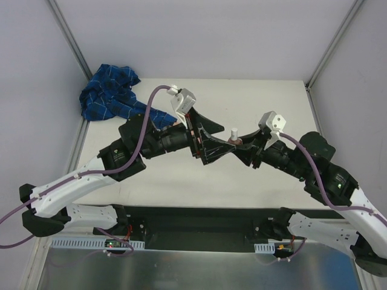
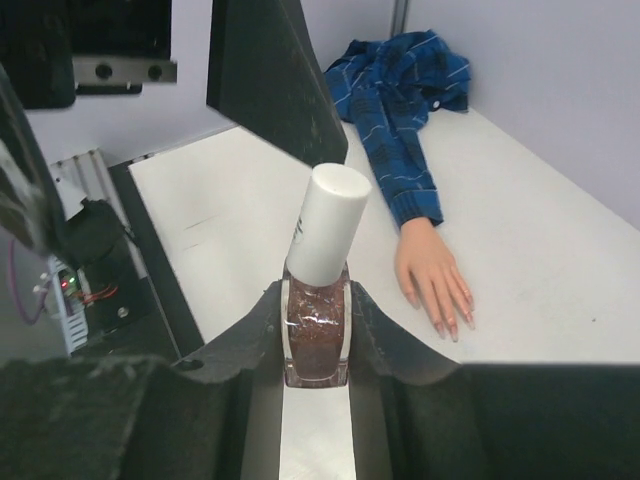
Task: Paint the nails
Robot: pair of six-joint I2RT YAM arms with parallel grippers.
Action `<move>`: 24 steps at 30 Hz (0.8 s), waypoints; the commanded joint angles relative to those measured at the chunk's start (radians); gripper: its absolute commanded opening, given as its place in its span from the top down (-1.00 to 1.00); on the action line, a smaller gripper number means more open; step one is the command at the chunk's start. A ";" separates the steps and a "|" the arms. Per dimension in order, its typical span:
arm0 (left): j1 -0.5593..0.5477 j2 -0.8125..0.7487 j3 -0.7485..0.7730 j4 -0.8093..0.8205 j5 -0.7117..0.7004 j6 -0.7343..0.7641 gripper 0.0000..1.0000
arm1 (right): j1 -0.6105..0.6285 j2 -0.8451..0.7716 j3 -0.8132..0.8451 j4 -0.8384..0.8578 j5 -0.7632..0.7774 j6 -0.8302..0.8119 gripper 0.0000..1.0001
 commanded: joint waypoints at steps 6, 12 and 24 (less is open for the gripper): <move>0.154 0.100 0.275 -0.339 0.395 -0.037 -0.40 | -0.005 -0.002 0.068 -0.126 -0.077 0.012 1.00; 0.187 0.169 0.384 -0.502 0.447 0.033 -0.37 | -0.005 0.032 0.107 -0.167 -0.059 -0.006 1.00; 0.187 0.230 0.418 -0.554 0.415 0.075 -0.26 | -0.006 0.107 0.153 -0.178 -0.062 -0.004 1.00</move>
